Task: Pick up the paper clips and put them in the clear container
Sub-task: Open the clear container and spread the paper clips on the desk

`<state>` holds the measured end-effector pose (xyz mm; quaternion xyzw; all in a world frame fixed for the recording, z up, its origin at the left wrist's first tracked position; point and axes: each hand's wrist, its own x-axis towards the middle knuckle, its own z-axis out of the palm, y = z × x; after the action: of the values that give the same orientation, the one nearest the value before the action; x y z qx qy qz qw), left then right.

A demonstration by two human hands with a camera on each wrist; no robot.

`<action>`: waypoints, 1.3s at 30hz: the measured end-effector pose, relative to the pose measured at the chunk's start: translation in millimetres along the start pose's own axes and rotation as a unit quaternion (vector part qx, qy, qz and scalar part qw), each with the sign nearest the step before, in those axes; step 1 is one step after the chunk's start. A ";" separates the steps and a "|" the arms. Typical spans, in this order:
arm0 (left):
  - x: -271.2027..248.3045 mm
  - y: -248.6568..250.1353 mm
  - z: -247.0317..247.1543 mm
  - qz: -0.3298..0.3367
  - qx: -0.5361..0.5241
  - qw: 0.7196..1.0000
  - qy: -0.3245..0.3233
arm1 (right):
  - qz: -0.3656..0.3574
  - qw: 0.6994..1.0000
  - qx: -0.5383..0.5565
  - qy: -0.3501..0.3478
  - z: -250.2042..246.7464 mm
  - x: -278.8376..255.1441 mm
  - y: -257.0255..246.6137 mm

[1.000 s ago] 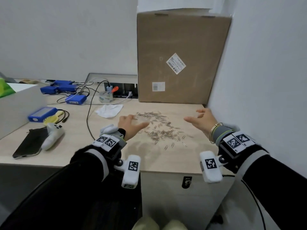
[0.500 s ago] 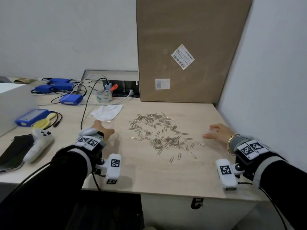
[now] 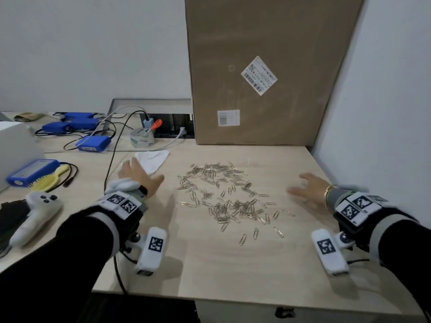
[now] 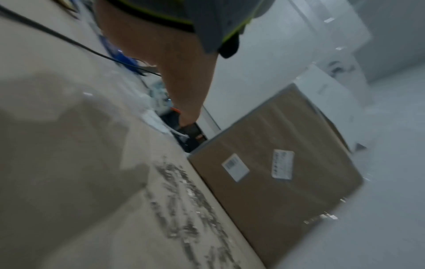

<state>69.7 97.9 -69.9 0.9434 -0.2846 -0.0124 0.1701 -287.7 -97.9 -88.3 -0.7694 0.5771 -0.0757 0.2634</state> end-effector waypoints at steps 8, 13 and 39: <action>2.0 90.2 32.0 0.140 -0.122 0.970 -0.156 | -0.152 0.988 0.012 -0.015 24.8 13.0 -92.2; 32.9 84.9 75.9 0.070 -0.008 0.979 -0.189 | -0.081 0.988 -0.106 -0.073 58.1 38.1 -103.4; 60.1 113.6 50.5 0.165 -0.052 0.946 -0.275 | -0.140 0.982 -0.061 -0.110 50.4 79.0 -154.7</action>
<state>53.4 -39.1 -75.8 0.8331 -0.4707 -0.2577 0.1339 -109.8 -124.9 -69.8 -0.8607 0.4349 0.0092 0.2645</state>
